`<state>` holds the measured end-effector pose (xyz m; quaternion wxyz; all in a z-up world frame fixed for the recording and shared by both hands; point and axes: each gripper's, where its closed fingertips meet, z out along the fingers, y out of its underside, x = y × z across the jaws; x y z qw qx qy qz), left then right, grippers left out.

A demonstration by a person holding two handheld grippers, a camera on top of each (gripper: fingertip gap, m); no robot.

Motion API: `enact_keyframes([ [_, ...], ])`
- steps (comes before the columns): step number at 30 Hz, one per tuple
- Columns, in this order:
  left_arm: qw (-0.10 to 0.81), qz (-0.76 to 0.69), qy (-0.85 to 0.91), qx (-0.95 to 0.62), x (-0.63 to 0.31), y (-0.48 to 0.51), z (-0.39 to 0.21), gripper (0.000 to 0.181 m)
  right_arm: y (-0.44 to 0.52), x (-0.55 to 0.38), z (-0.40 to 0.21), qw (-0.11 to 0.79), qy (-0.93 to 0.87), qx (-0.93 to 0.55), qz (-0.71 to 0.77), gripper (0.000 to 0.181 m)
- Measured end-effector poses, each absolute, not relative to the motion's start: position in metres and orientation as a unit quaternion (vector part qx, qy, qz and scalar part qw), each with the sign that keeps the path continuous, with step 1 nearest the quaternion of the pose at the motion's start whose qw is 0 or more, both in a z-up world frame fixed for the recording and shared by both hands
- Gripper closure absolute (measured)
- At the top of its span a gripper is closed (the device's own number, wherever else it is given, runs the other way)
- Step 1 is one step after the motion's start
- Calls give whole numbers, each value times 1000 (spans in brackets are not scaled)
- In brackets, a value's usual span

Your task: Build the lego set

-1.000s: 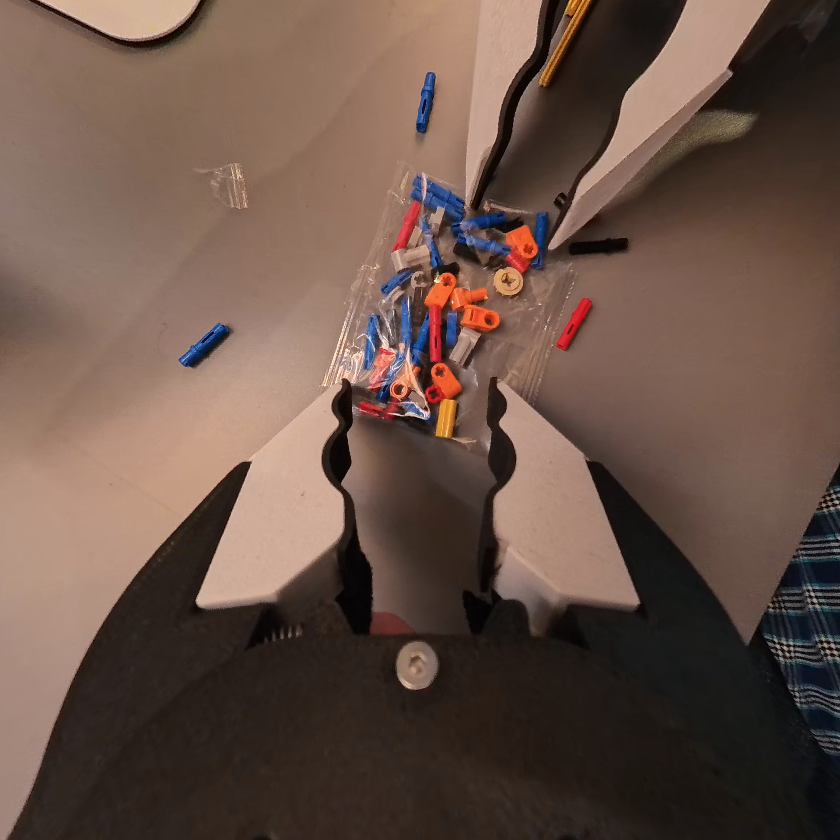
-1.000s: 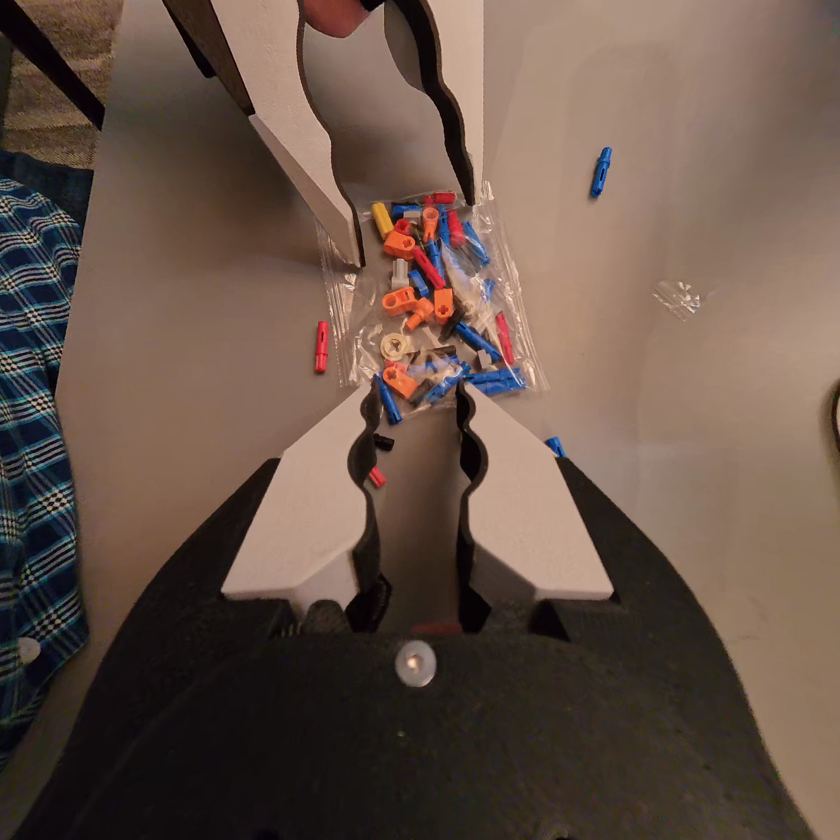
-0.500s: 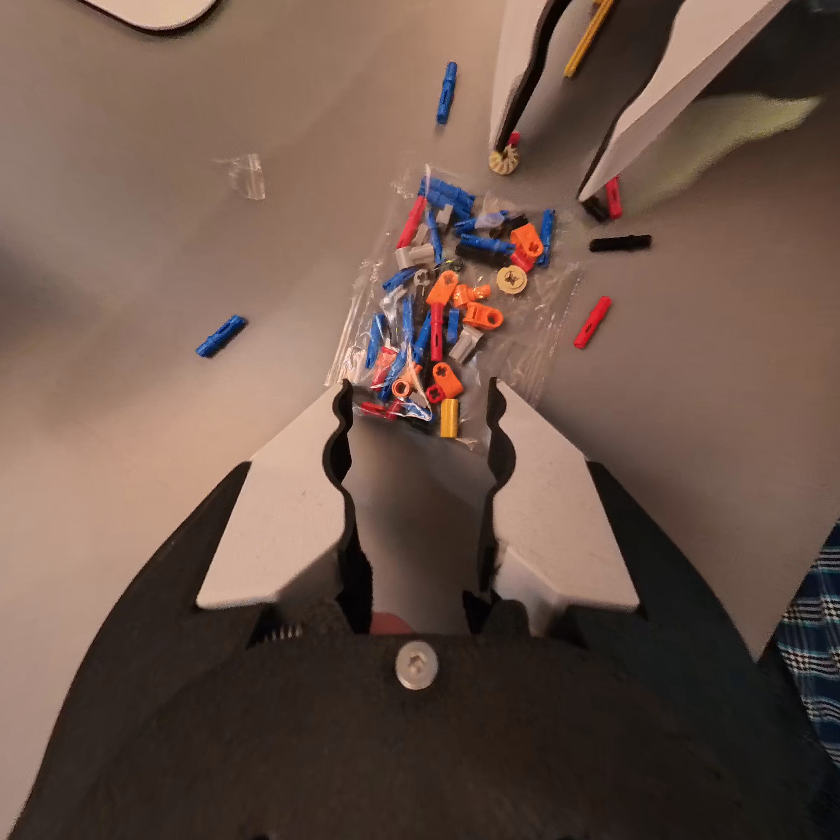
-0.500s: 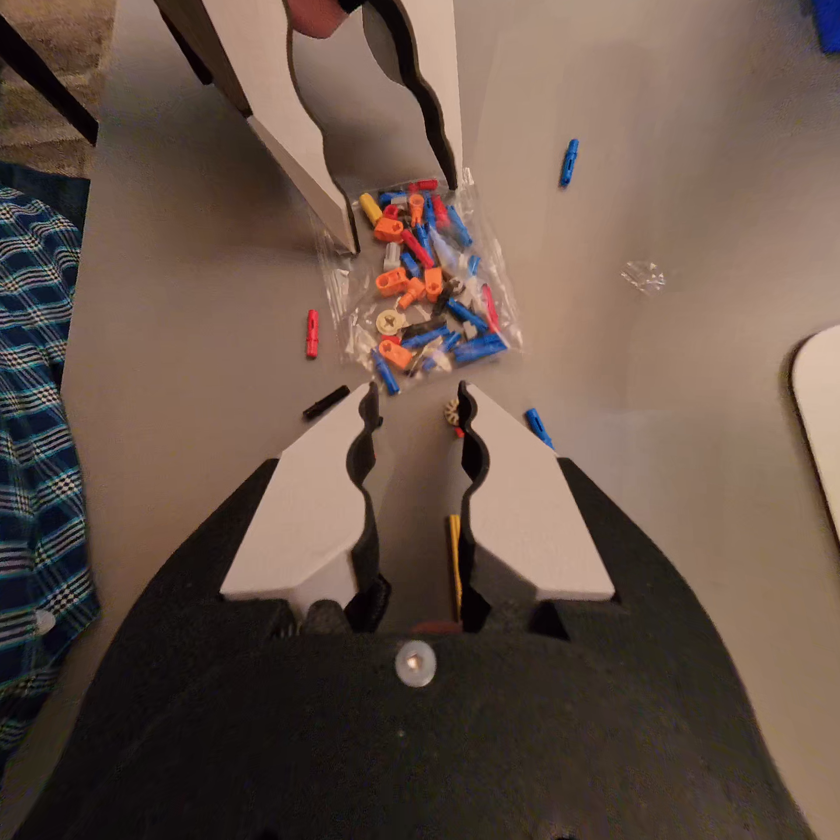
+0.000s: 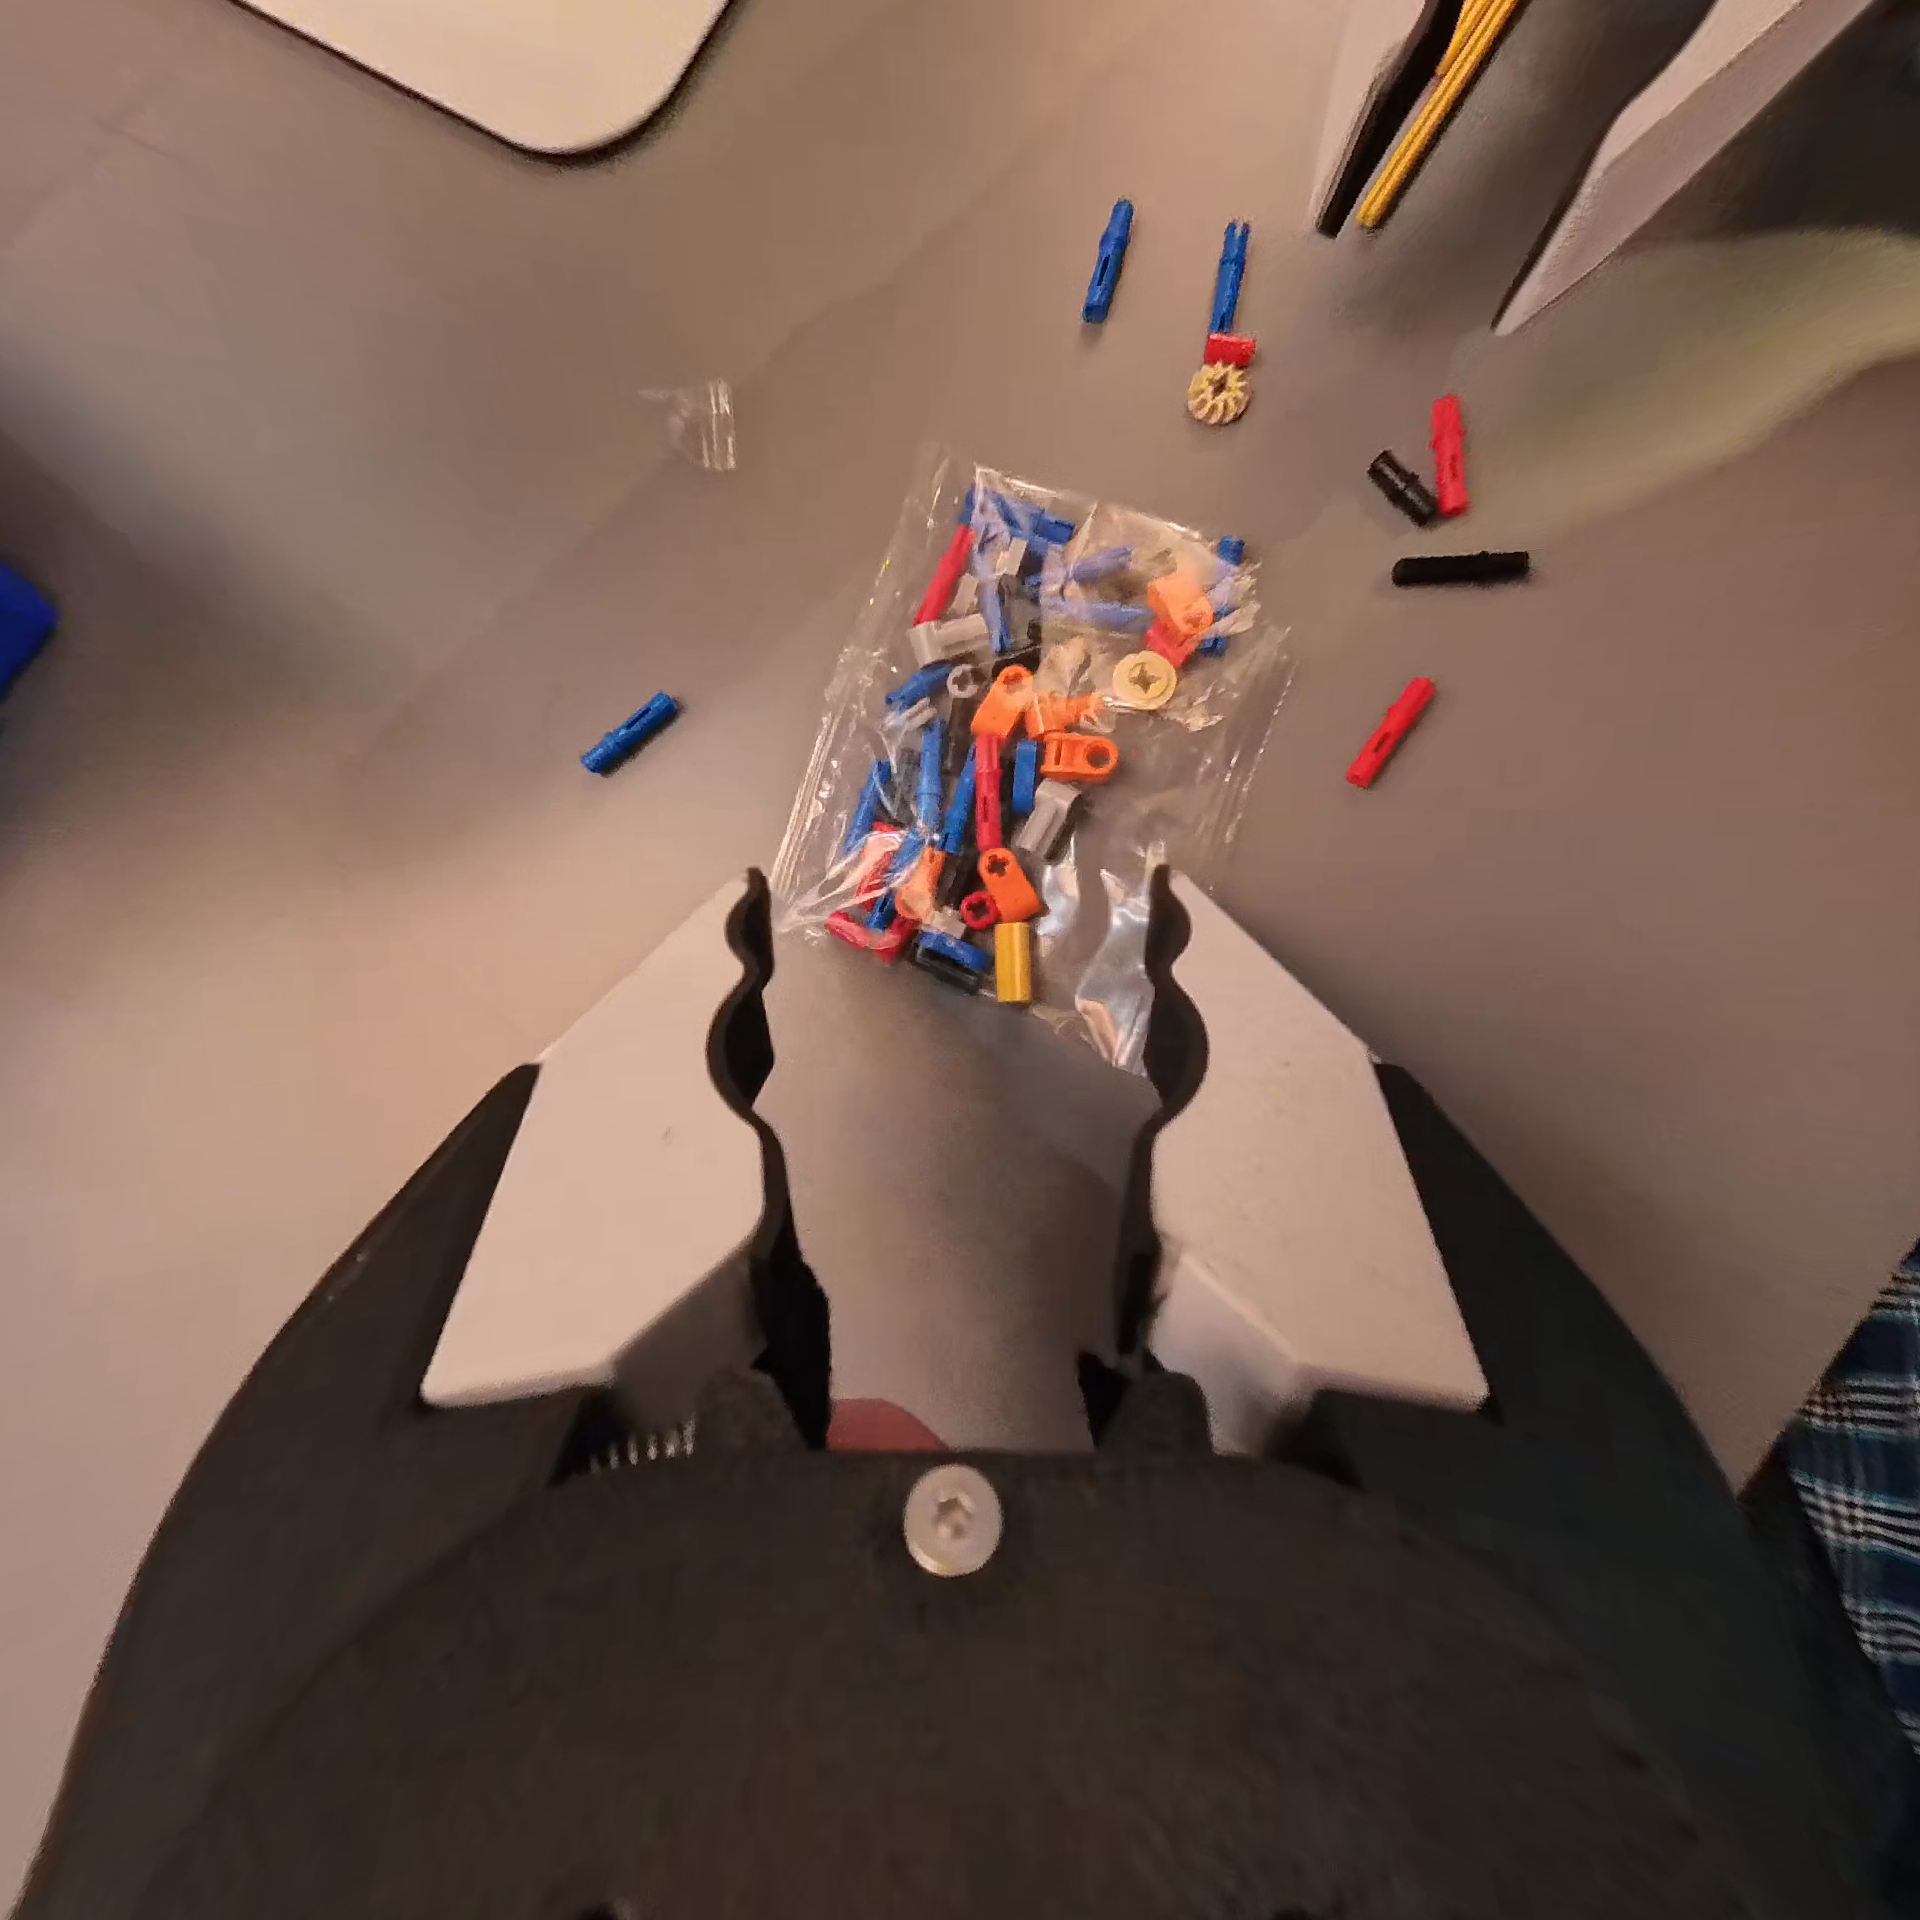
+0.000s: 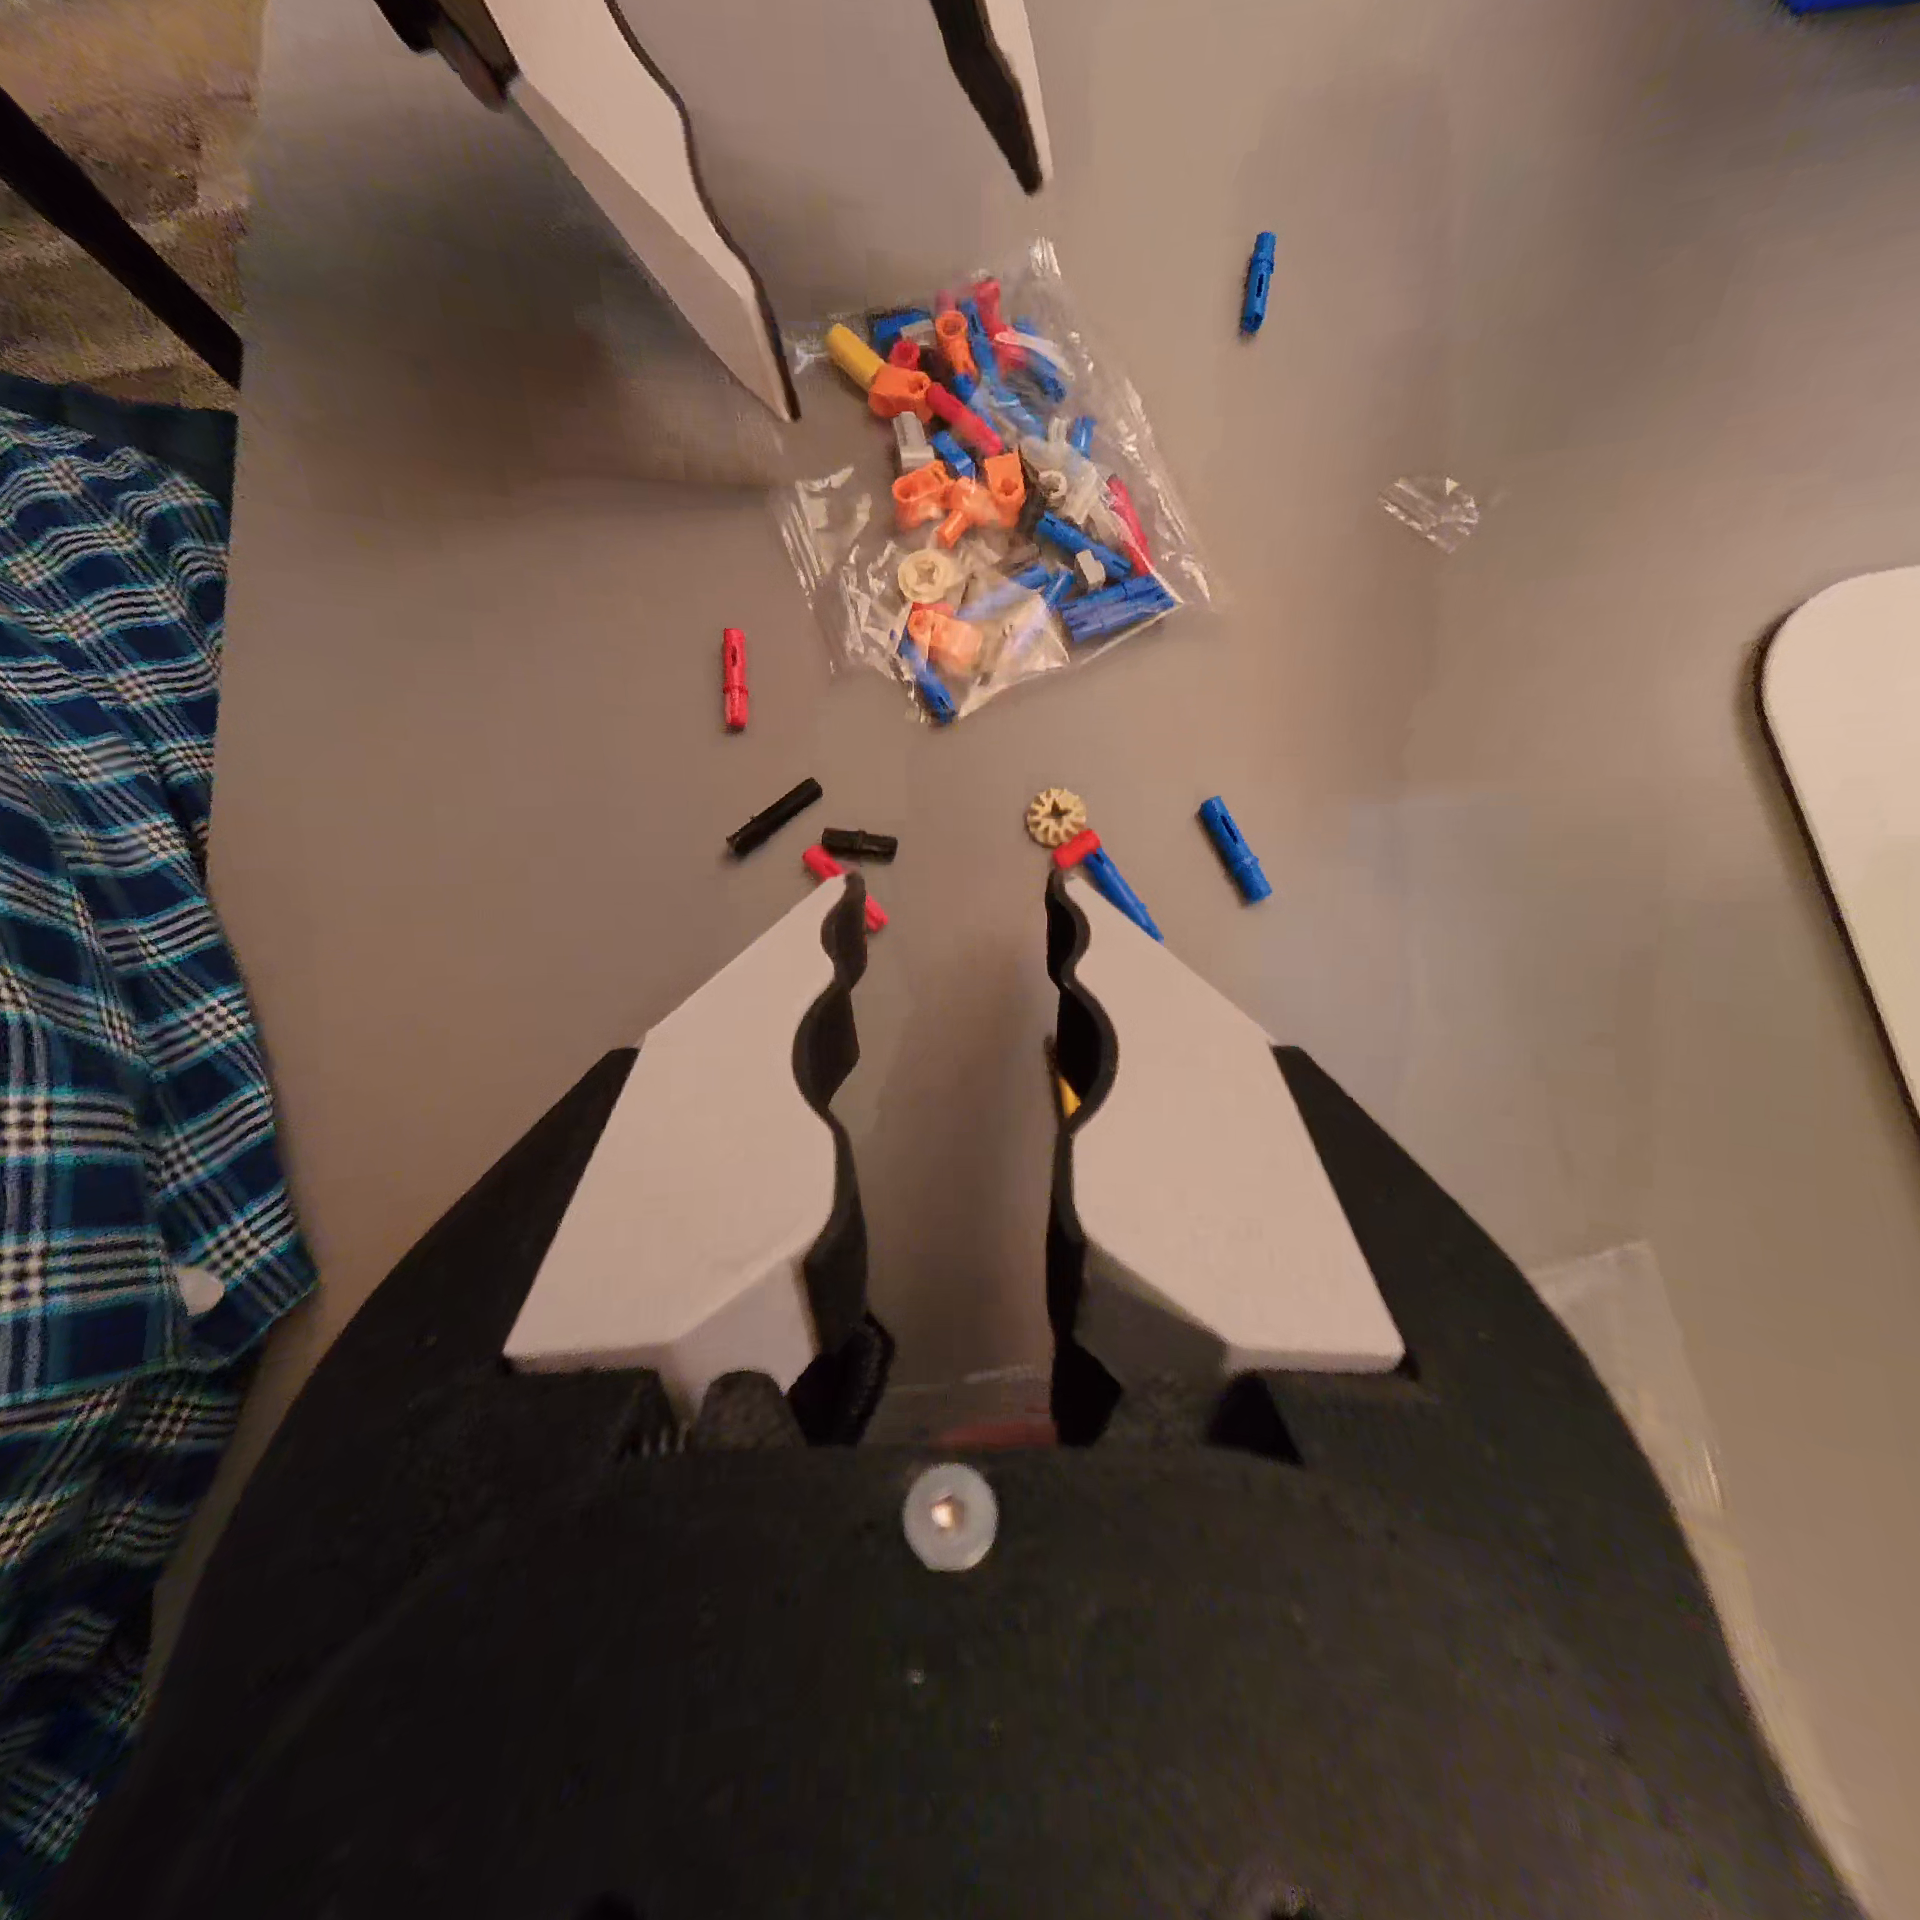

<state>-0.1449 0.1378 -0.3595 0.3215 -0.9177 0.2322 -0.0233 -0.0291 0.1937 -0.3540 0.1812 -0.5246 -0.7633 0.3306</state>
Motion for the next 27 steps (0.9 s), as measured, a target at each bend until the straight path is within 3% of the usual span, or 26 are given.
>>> enact_keyframes([
  [4, 340, -24, 263, -903, -129, 135, -350, 114, 195, -22, -352, 182, -759, -531, 331, 150],
  [12, 333, -73, 356, -870, -68, 121, -356, 149, 187, -18, -350, 182, -756, -529, 342, 150],
  [27, 297, -62, 383, -872, -56, 129, -376, 176, 180, -16, -352, 177, -753, -526, 353, 151],
])
